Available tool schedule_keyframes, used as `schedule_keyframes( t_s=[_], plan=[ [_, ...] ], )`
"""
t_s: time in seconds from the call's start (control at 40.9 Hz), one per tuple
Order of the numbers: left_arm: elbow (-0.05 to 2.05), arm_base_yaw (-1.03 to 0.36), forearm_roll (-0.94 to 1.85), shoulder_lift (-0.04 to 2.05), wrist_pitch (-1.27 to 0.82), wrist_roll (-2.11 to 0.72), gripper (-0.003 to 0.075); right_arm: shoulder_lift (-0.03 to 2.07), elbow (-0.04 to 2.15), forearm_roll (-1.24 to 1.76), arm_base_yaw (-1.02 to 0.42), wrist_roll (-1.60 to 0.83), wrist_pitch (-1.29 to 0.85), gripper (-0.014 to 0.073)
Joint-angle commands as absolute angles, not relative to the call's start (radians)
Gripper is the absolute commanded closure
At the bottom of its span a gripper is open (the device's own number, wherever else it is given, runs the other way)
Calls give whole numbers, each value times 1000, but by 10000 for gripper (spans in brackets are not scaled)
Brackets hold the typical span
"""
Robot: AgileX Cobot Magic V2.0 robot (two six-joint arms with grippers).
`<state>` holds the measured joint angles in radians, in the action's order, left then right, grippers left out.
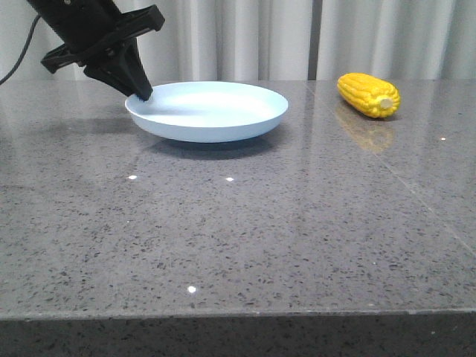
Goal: Place corn on plate with both arms
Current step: 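Push the plate with the left gripper toward the table center, then lift the left gripper away from the plate and withdraw it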
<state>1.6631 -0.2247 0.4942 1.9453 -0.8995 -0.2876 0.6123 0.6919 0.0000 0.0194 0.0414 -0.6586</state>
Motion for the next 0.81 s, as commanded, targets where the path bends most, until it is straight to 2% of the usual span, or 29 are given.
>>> schedule_keyframes(
  t_s=[0.0, 0.147, 0.22, 0.293, 0.391, 0.489, 0.562, 0.782],
  plan=[
    [1688, -240, 508, 1873, -886, -279, 740, 620, 725, 0, 18, 30, -588, 94],
    [1688, -260, 443, 1888, -886, -279, 738, 620, 725, 0, 18, 30, -588, 94],
    [1688, -262, 449, 1895, -888, -279, 710, 620, 725, 0, 18, 30, -588, 94],
    [1688, -266, 451, 1897, -888, -279, 621, 620, 725, 0, 18, 30, -588, 94],
    [1688, -267, 451, 1893, -902, -284, 435, 620, 725, 0, 18, 30, -588, 94],
    [1688, -267, 444, 1891, -922, -285, 316, 620, 725, 0, 18, 30, -588, 94],
    [1688, -265, 431, 1877, -924, -285, 289, 620, 725, 0, 18, 30, -588, 94],
    [1688, -271, 358, 1732, -924, -285, 291, 620, 725, 0, 18, 30, -588, 94]
  ],
)
